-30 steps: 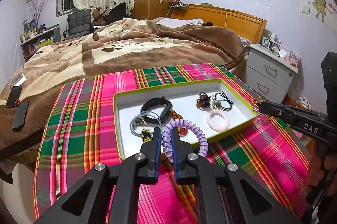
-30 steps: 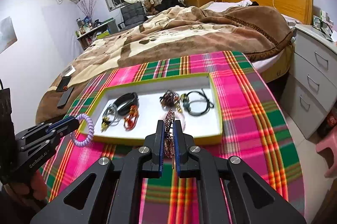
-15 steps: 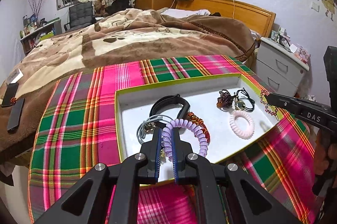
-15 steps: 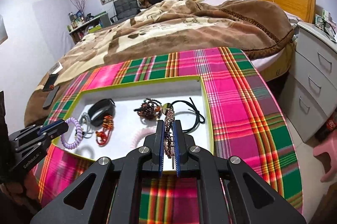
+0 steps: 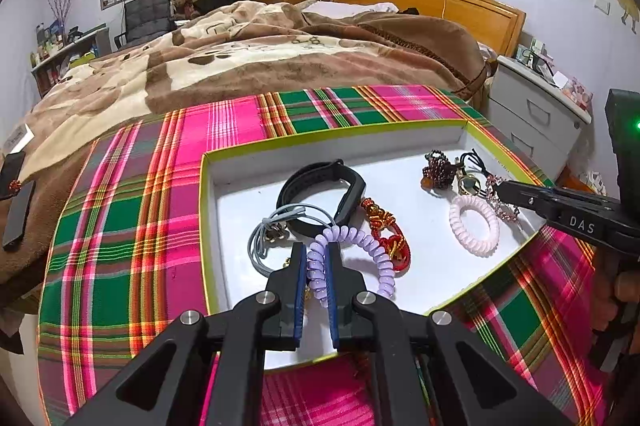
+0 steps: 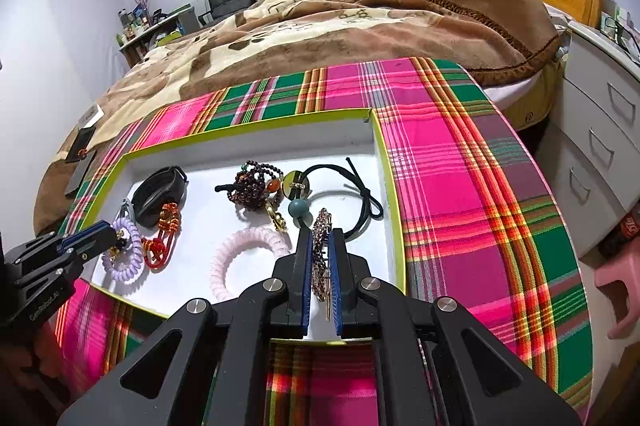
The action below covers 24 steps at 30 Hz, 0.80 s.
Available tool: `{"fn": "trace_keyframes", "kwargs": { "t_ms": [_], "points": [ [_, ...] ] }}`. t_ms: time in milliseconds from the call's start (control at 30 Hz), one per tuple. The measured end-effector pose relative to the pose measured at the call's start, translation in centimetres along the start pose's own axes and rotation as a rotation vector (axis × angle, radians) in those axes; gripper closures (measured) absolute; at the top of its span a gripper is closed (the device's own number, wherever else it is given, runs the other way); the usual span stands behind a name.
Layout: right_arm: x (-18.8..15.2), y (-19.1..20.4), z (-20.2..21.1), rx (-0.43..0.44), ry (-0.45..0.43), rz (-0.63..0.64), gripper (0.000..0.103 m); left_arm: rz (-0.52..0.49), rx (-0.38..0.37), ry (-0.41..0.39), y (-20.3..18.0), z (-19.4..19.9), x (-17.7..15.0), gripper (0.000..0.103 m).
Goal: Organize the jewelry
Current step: 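Carry the lavender coil with the left tool while the right tool carries the chain bracelet into the box, then open both tools to drop the lavender coil and chain bracelet in the box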
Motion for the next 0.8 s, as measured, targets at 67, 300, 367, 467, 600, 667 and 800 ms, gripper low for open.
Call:
{"fn": "trace_keyframes", "kwargs": {
  "t_ms": [67, 300, 367, 467, 600, 667, 800],
  "points": [
    [0.0, 0.0, 0.0, -0.002, 0.002, 0.004, 0.095, -0.004, 0.0, -0.002, -0.1, -0.1, 0.0, 0.094],
    [0.0, -0.4, -0.3, -0.004, 0.007, -0.006, 0.094, -0.006, 0.0, 0.004, -0.4, -0.3, 0.0, 0.094],
    [0.1, -0.4, -0.3, 0.0, 0.008, -0.007, 0.094, -0.009, 0.002, 0.003, -0.4, -0.3, 0.0, 0.094],
    [0.1, -0.5, -0.3, 0.001, 0.007, -0.007, 0.091, -0.014, 0.012, 0.002, -0.5, -0.4, 0.1, 0.094],
    [0.3, -0.3, 0.0, 0.003, -0.001, 0.0, 0.085, -0.012, 0.017, -0.001, -0.4, -0.2, 0.0, 0.094],
    [0.3, -0.1, 0.2, 0.0, -0.006, 0.006, 0.085, -0.009, 0.019, -0.005, -0.3, 0.0, 0.0, 0.094],
    [0.2, 0.6, 1.2, -0.006, -0.023, 0.026, 0.079, 0.002, 0.025, -0.021, 0.0, 0.8, 0.0, 0.089]
  ]
}}
Point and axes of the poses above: each gripper's, at about its wrist camera, not at the fingertips, and z roughly against the way its jaws point, y to its left, x to its top, the point moved 6 cm from there along -z, roughly the way its jaws point, and after that the axes turned 12 degrees about x, right-handed, at the moved point
